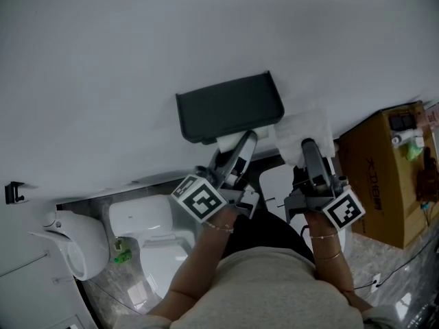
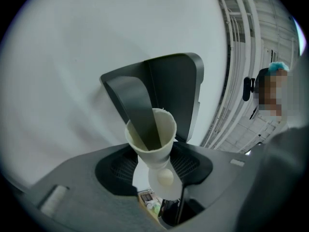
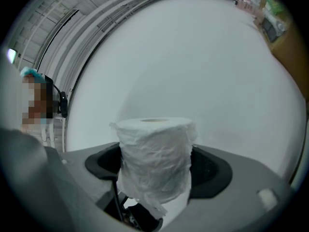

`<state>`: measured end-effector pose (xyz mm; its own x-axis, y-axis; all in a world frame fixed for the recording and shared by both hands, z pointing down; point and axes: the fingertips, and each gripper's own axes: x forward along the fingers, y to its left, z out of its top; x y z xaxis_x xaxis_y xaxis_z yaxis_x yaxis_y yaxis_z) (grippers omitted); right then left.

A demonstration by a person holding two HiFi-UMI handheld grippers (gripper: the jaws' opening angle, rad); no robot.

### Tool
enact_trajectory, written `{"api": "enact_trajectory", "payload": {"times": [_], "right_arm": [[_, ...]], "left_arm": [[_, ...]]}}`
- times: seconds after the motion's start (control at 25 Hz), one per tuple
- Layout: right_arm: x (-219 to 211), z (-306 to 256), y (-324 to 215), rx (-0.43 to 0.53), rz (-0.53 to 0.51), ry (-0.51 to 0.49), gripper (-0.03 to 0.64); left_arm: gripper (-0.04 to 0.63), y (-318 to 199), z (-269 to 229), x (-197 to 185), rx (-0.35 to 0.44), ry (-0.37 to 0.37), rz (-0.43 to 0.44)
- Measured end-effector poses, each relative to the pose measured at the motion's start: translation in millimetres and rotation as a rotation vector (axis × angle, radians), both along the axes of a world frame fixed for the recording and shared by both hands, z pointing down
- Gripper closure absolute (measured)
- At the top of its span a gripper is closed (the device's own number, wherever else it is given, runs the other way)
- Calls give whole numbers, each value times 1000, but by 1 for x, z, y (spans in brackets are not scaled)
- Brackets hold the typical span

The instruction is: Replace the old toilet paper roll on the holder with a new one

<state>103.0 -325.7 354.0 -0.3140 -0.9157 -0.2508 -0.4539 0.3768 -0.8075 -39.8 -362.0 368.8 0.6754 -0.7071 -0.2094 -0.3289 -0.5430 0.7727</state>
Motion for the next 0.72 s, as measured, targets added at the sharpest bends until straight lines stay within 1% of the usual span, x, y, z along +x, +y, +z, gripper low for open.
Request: {"api": "enact_trajectory", "payload": {"times": [0.24,0.56,0.72], "right_arm": [[3,-1,0,2,24,-2,202],[6,-4,4,3,57,-5,202],[38,1,0,-3,77,-13,202]], "left_arm": [[383,-1,1,10,-8,5,48],[383,-5,-3,17,-2,4,80],[383,-14,1,49,-9,-3,98]]}}
